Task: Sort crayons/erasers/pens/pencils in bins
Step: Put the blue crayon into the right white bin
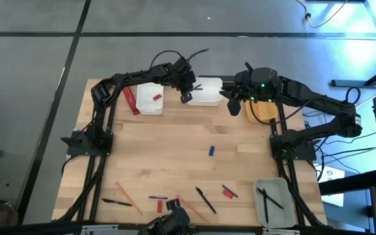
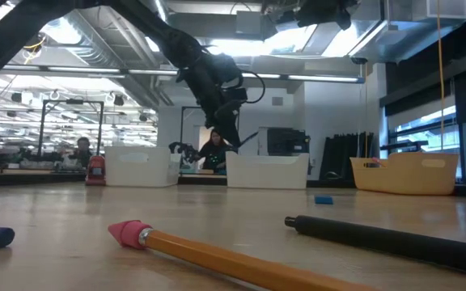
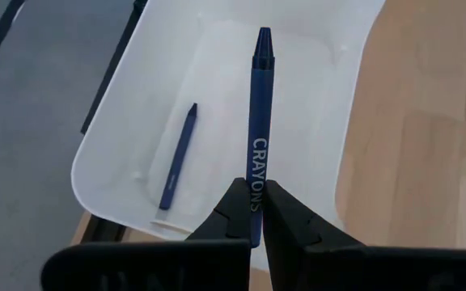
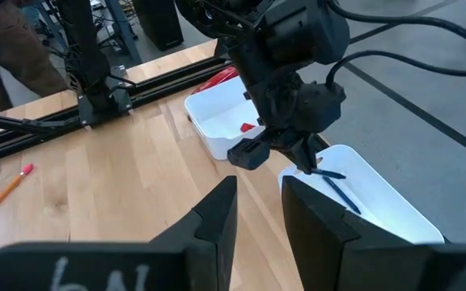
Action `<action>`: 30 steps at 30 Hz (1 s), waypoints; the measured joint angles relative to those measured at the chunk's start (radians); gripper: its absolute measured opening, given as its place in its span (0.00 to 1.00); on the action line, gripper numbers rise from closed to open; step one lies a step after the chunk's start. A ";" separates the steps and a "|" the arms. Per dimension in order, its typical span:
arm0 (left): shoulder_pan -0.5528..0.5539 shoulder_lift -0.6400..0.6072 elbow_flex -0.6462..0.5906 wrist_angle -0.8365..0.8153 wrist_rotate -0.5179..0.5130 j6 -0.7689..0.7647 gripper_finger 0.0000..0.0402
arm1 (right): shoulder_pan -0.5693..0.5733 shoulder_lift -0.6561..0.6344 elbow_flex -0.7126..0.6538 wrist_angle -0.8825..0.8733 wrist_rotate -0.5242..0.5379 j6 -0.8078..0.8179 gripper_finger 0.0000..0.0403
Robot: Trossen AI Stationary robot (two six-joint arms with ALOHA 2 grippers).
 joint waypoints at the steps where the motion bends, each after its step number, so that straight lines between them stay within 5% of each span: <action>1: -0.001 0.000 0.000 0.000 -0.009 -0.001 0.01 | 0.000 0.000 0.000 0.000 0.000 0.000 0.25; 30: -0.012 -0.001 -0.052 0.040 -0.036 0.048 0.03 | 0.000 0.000 0.000 -0.001 0.000 0.000 0.25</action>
